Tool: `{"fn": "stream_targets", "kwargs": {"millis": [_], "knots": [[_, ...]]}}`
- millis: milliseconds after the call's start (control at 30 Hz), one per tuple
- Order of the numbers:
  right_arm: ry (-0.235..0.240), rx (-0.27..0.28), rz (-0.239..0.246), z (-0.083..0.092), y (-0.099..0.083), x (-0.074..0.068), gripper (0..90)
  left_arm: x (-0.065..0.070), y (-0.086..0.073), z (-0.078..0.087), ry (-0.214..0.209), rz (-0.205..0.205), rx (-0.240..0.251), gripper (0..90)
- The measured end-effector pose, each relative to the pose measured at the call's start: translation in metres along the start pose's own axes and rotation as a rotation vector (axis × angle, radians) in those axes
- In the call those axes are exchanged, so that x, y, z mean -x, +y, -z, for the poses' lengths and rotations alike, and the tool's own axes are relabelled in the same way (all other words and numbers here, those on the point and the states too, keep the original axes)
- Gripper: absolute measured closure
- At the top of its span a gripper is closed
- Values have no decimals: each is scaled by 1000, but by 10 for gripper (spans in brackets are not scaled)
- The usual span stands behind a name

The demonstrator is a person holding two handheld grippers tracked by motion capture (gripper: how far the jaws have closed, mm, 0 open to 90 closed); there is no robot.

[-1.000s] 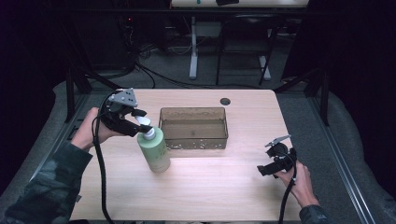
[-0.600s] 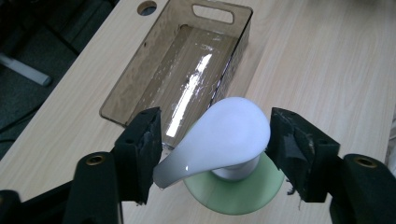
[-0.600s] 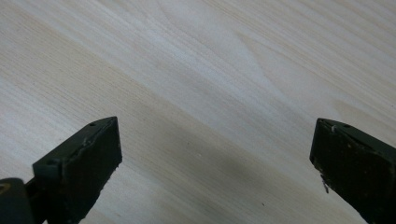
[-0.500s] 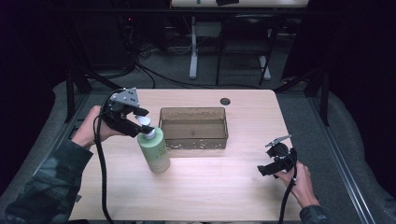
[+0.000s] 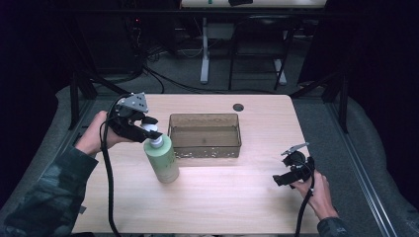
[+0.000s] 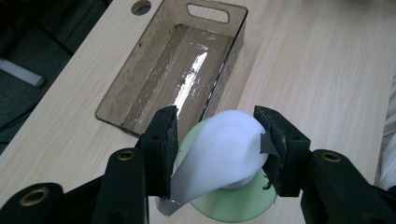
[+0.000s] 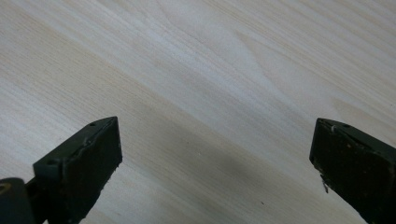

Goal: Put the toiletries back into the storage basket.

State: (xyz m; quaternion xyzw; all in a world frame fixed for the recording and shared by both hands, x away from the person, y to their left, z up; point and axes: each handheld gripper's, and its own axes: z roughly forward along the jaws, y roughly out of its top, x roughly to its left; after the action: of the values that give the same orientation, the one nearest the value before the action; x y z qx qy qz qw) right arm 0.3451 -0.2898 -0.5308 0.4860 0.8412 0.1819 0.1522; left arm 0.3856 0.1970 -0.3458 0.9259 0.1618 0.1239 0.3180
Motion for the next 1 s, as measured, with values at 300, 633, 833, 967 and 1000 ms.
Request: {"fn": "stream_targets", "kwargs": {"millis": [300,633,833,967,1000], "knots": [[-2,-2,-4,0,0,0,21,-2,-2,2,-6,20,-21,544],[0,1,-3,0,0,0,21,-6,-7,-1,-25,14,-32,535],[-1,1,-3,0,0,0,22,-5,-7,-1,-45,-1,-31,575],[-1,1,-1,0,0,0,22,-3,-7,-1,-52,-18,-32,615],[-1,1,-2,0,0,0,23,-4,-7,-1,-52,-20,-32,615]]}}
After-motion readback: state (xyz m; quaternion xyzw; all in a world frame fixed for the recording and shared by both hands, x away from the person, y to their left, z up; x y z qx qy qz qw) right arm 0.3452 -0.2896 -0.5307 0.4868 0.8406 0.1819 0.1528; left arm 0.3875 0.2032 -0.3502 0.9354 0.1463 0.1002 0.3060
